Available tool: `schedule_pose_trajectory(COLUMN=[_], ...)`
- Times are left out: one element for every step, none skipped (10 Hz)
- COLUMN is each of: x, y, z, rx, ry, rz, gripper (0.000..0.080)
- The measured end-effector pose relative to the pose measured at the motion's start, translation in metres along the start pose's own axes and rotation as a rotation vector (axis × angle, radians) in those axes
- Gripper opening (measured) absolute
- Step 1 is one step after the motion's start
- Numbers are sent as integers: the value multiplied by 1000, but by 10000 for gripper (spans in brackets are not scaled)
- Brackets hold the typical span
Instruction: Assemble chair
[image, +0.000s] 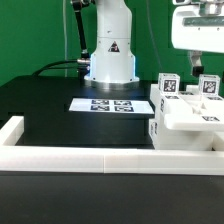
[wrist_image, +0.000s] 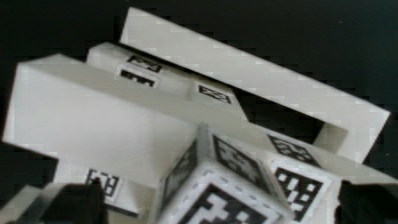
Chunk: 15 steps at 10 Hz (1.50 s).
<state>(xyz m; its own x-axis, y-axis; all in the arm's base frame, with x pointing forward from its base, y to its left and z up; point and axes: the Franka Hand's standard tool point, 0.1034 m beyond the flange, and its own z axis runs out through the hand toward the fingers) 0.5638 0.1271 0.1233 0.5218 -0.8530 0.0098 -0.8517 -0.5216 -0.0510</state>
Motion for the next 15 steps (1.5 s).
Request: schedule_pose_trajectory(x=[0, -1, 0, 0, -1, -1, 0, 1, 1, 1, 1, 1, 1, 1, 2], y=[0, 0, 0, 0, 0, 0, 0, 0, 0, 1, 1, 1, 1, 0, 0], z=[0, 0, 0, 0, 0, 0, 0, 0, 0, 0, 0, 0, 0, 0, 0], rx=[-3, -3, -2, -2, -3, -7, -9, -11, -15, -16, -16, -16, -15, -15, -15], ry=[4, 4, 5, 5, 5, 9, 11, 12, 14, 15, 15, 15, 15, 15, 15], rz=[-75, -142, -239, -304, -392, -472, -535, -635, -733, -743, -739, -739, -733, -712, -712], gripper=[648, 648, 648, 648, 648, 648, 648, 648, 648, 648, 522, 384, 384, 284, 284])
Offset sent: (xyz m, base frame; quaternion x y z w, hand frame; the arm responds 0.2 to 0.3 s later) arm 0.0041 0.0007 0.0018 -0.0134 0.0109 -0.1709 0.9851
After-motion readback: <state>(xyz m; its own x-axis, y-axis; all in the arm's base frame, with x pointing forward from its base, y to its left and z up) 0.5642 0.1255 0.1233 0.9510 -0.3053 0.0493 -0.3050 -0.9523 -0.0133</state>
